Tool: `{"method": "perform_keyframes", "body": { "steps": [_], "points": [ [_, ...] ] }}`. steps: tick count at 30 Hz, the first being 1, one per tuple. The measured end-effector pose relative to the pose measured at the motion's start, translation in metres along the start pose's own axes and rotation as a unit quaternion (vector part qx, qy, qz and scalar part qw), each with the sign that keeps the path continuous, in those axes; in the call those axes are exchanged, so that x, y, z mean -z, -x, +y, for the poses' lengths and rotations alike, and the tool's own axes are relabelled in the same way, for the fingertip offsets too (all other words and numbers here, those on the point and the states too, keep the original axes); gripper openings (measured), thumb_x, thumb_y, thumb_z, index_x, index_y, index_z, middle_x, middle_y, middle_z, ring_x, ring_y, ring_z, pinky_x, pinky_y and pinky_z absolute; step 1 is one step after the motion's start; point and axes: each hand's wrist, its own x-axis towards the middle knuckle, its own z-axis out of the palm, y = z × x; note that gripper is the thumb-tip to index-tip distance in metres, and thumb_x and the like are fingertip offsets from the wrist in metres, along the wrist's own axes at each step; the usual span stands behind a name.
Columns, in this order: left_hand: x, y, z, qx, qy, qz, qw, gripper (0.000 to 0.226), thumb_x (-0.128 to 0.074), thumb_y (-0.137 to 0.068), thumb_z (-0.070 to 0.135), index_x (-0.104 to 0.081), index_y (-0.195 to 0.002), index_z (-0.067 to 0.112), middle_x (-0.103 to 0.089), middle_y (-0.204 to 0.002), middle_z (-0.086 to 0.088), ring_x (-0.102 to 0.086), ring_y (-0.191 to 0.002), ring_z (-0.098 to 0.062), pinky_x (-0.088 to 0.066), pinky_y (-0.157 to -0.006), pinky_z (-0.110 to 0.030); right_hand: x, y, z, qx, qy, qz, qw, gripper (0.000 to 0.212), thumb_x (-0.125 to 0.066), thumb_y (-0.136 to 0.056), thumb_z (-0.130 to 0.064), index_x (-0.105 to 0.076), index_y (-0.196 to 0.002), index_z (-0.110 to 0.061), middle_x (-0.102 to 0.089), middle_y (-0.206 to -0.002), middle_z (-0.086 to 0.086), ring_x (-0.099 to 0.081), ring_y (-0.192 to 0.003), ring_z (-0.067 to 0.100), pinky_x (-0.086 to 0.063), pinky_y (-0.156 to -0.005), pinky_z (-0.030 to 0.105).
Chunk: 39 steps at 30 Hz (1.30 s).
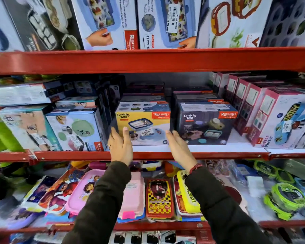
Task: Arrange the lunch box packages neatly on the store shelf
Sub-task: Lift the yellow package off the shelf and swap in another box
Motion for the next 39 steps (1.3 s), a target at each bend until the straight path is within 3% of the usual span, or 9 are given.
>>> {"method": "perform_keyframes", "body": {
  "steps": [4, 8, 11, 14, 16, 21, 25, 31, 39],
  "points": [
    [0.008, -0.008, -0.011, 0.004, 0.005, -0.075, 0.997, 0.061, -0.027, -0.11, 0.041, -0.021, -0.162, 0.01, -0.027, -0.17, -0.012, -0.026, -0.158, -0.029, -0.017, -0.126, -0.031, -0.008, -0.005, 0.001, 0.011, 0.022, 0.009, 1.0, 0.07, -0.032, -0.104, -0.052, -0.022, -0.16, -0.011, -0.025, -0.169, 0.007, -0.023, -0.157, 0.023, -0.017, -0.122, 0.031],
    [0.018, -0.005, -0.018, -0.055, -0.007, -0.036, 0.998, 0.053, -0.04, -0.107, 0.024, -0.034, -0.157, 0.011, -0.047, -0.156, -0.015, -0.044, -0.146, -0.031, -0.029, -0.118, -0.029, -0.012, 0.003, -0.002, 0.049, 0.05, 0.041, 0.997, 0.061, -0.041, -0.103, -0.045, -0.032, -0.156, -0.017, -0.043, -0.159, 0.006, -0.039, -0.148, 0.025, -0.026, -0.117, 0.026],
    [0.024, 0.005, -0.017, -0.094, -0.014, -0.006, 0.995, 0.062, -0.042, -0.102, -0.001, -0.028, -0.16, 0.013, -0.04, -0.151, -0.015, -0.043, -0.127, -0.016, -0.022, -0.104, -0.005, -0.007, 0.005, 0.01, 0.081, 0.06, 0.056, 0.993, 0.072, -0.056, -0.085, -0.051, -0.036, -0.151, -0.033, -0.054, -0.151, -0.001, -0.051, -0.139, 0.021, -0.041, -0.117, 0.046],
    [0.029, 0.009, -0.016, -0.121, 0.01, 0.025, 0.992, 0.064, -0.041, -0.101, -0.007, -0.03, -0.159, 0.015, -0.037, -0.14, -0.007, -0.043, -0.111, -0.001, -0.021, -0.091, 0.013, -0.001, 0.014, 0.011, 0.123, 0.08, 0.082, 0.986, 0.074, -0.074, -0.082, -0.026, -0.04, -0.147, -0.038, -0.057, -0.142, -0.008, -0.057, -0.129, 0.019, -0.051, -0.107, 0.048],
    [0.035, 0.008, -0.014, -0.134, 0.031, 0.038, 0.99, 0.061, -0.043, -0.102, -0.002, -0.033, -0.159, 0.018, -0.04, -0.136, -0.003, -0.048, -0.112, 0.005, -0.029, -0.097, 0.007, 0.004, 0.019, 0.011, 0.136, 0.072, 0.101, 0.983, 0.074, -0.08, -0.082, -0.019, -0.045, -0.145, -0.033, -0.058, -0.134, -0.009, -0.062, -0.118, 0.017, -0.056, -0.1, 0.043],
    [0.045, 0.012, -0.007, -0.156, 0.124, 0.043, 0.979, 0.037, -0.059, -0.102, 0.014, -0.05, -0.137, 0.022, -0.063, -0.129, -0.005, -0.063, -0.123, -0.022, -0.051, -0.111, -0.043, 0.009, 0.028, 0.012, 0.168, 0.025, 0.121, 0.978, 0.056, -0.081, -0.082, -0.022, -0.059, -0.133, -0.026, -0.065, -0.117, -0.017, -0.069, -0.105, 0.013, -0.058, -0.09, 0.029],
    [0.051, 0.016, 0.001, -0.126, 0.175, 0.073, 0.974, 0.023, -0.072, -0.094, 0.024, -0.065, -0.116, 0.018, -0.073, -0.109, -0.001, -0.07, -0.103, -0.011, -0.057, -0.097, -0.029, 0.014, 0.034, 0.009, 0.18, -0.038, 0.138, 0.973, 0.042, -0.078, -0.085, -0.025, -0.067, -0.126, -0.023, -0.074, -0.112, -0.008, -0.071, -0.104, 0.005, -0.056, -0.087, 0.016],
    [0.053, 0.021, 0.016, -0.137, 0.244, 0.072, 0.957, 0.026, -0.068, -0.097, 0.018, -0.068, -0.12, 0.005, -0.072, -0.103, 0.01, -0.069, -0.091, 0.014, -0.053, -0.085, -0.008, 0.017, 0.033, -0.01, 0.185, -0.118, 0.153, 0.964, 0.028, -0.074, -0.088, -0.028, -0.071, -0.113, -0.016, -0.075, -0.104, -0.013, -0.071, -0.093, -0.008, -0.054, -0.08, 0.012],
    [0.062, 0.006, -0.003, -0.191, 0.208, -0.068, 0.957, 0.062, -0.062, -0.086, 0.007, -0.047, -0.143, 0.027, -0.057, -0.152, -0.008, -0.052, -0.144, -0.021, -0.043, -0.121, -0.045, 0.025, 0.022, -0.013, 0.196, -0.135, 0.103, 0.966, 0.037, -0.069, -0.093, -0.012, -0.066, -0.127, -0.027, -0.075, -0.123, -0.002, -0.071, -0.115, 0.015, -0.059, -0.094, 0.035]
  ]
}}
